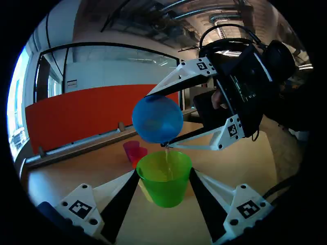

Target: Pour water

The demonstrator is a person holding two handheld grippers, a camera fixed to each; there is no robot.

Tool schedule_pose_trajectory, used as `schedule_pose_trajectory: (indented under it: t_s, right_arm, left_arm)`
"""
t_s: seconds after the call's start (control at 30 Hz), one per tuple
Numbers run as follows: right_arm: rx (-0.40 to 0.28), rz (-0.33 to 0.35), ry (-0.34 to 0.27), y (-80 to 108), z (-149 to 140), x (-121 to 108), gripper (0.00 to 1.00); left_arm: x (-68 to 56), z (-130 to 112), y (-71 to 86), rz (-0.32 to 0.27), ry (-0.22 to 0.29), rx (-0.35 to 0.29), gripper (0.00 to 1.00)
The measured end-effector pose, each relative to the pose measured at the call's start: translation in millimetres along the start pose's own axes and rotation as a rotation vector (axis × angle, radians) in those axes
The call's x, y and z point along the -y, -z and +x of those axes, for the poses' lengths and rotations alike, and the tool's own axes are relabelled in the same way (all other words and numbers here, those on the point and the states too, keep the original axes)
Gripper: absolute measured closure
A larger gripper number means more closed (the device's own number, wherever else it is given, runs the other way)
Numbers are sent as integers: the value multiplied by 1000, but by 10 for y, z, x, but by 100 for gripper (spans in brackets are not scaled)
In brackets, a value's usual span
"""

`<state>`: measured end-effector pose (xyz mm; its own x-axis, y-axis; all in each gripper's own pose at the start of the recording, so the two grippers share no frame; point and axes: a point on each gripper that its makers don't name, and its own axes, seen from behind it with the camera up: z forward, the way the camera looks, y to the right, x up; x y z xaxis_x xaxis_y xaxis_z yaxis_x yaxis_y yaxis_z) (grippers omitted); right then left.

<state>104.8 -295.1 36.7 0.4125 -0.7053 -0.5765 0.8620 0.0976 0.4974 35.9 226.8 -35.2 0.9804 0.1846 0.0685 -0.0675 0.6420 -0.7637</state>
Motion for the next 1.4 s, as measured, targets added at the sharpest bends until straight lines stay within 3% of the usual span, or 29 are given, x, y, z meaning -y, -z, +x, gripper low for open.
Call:
schedule_pose_trajectory:
  t_s: [1.4]
  right_arm:
    - [3,1,113,32,36,20,7]
  left_arm:
    - [-21,-38,-17,-3,-1,7,13]
